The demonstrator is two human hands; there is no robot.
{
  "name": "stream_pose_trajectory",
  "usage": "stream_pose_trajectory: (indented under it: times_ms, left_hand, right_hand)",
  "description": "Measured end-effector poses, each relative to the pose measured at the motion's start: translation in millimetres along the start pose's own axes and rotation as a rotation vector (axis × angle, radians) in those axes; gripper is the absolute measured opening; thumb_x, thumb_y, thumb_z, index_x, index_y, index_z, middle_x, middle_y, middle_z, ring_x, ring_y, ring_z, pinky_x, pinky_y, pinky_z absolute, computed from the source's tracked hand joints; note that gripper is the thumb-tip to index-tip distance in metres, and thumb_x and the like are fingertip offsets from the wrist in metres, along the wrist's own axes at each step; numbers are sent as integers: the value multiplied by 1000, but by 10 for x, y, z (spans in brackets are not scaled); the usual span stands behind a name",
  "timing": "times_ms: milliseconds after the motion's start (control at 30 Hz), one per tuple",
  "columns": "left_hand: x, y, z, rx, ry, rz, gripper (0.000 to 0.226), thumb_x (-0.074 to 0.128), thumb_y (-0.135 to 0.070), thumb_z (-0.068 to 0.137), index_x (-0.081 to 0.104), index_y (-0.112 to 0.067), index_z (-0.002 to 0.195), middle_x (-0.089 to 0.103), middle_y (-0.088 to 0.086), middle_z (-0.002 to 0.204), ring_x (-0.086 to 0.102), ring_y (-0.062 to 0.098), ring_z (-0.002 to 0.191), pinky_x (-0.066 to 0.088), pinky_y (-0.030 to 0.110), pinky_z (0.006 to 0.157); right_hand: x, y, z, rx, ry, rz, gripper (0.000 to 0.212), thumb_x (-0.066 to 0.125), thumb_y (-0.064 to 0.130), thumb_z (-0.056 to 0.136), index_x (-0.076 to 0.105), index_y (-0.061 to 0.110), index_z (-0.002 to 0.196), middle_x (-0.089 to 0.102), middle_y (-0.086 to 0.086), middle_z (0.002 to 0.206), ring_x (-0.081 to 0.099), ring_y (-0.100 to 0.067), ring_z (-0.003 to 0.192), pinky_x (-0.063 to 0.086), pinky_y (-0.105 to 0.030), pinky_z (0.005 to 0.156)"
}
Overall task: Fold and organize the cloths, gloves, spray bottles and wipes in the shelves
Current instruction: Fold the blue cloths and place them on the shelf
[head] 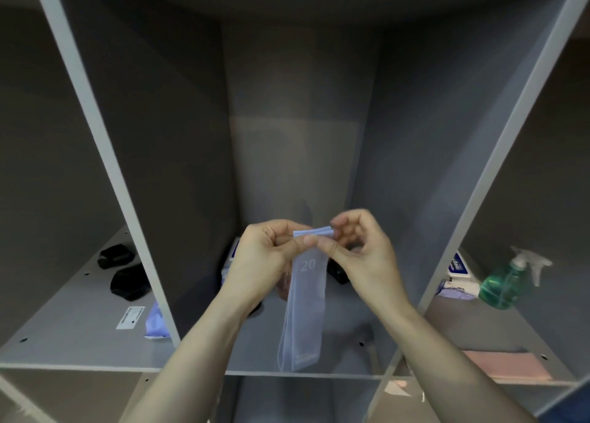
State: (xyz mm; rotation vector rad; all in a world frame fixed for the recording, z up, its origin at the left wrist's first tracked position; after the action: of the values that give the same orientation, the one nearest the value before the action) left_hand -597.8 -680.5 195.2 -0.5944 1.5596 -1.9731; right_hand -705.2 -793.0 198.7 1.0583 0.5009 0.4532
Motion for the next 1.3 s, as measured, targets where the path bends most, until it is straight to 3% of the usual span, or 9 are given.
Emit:
stream_pose_trajectory:
  times_ms: [100, 233, 367, 467, 567, 700, 900, 1133, 1300]
  left_hand:
    - [-3, 41, 19, 13, -14, 9, 7, 67, -13, 87, 73, -9, 86, 67, 35, 85, 57, 63, 75, 45, 71, 64]
    - [-13, 49, 9, 63, -59, -22, 13, 65, -16, 89, 59, -16, 100, 70, 24, 84, 63, 32, 70, 48, 48, 64]
    - [135, 290, 10, 9, 98, -173, 51, 71, -27, 82, 45, -13, 123, 75, 4, 94, 70, 17, 84, 54, 28, 70]
    - [323, 556, -68, -128, 297, -270, 55, 78, -15, 76, 52, -3, 123, 70, 21, 101, 69, 33, 86, 56, 42, 80]
    - [414, 671, -112, -162, 345, -121, 10, 73, -4, 80, 70, -6, 90, 70, 18, 77, 67, 27, 73, 54, 31, 76]
    - [498, 642, -105, -159, 387, -71, 18, 70, -6, 83, 72, -17, 69, 68, 9, 65, 63, 21, 67, 51, 22, 70]
    - [590, 726, -239, -227, 549, 12, 19, 71, 6, 79, 65, -11, 86, 68, -4, 71, 65, 13, 65, 53, 21, 69]
    - [438, 1304, -537, -391, 703, 259, 30, 81, -6, 69, 69, -12, 96, 72, 4, 93, 67, 17, 84, 52, 36, 91]
    - [336, 1540, -738, -504, 897, 279, 21, 77, -6, 76, 65, -9, 94, 71, 11, 81, 67, 26, 72, 56, 41, 85]
  right_hand:
    - [77, 215, 48, -200, 147, -384, 44, 77, 27, 77, 60, 35, 117, 59, 20, 105, 52, 1, 94, 42, -16, 80]
    - [142, 303, 87, -154, 234, -426, 14, 73, 30, 77, 69, 35, 89, 71, 18, 82, 66, -4, 82, 53, -38, 77]
    - [129, 384, 43, -203, 169, -486, 4, 67, 31, 81, 64, 30, 79, 70, 12, 74, 64, -10, 68, 53, -36, 64]
    - [90, 373, 33, -173, 136, -355, 11, 66, 19, 84, 59, 25, 77, 67, 9, 68, 62, -11, 61, 52, -34, 58]
    - [50, 271, 85, -127, 127, -355, 12, 64, 16, 85, 56, 22, 78, 64, 6, 65, 56, -10, 59, 47, -32, 59]
    - [41, 80, 112, 61, 217, -185, 11, 68, 13, 83, 58, 17, 83, 64, -4, 65, 55, -12, 58, 47, -34, 52]
    - [-33, 14, 30, 108, 322, -211, 8, 70, 9, 83, 69, 8, 75, 64, -7, 63, 54, -10, 54, 46, -22, 50]
    - [-635, -272, -148, 216, 59, -146, 14, 58, 1, 90, 64, 4, 79, 63, -9, 60, 56, -20, 46, 50, -28, 43]
    - [-968, -499, -435, 273, -95, -151, 13, 55, 2, 93, 61, 7, 84, 62, -12, 71, 59, -9, 45, 50, -25, 37]
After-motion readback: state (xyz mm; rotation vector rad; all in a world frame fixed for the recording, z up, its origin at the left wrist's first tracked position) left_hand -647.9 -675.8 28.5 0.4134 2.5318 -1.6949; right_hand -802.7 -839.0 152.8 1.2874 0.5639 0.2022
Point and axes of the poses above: each hand's wrist, its own z-axis towards the middle knuckle, its own x-axis out of the palm, y = z × x, the point moved 9 cm from there along z, towards the middle knuckle
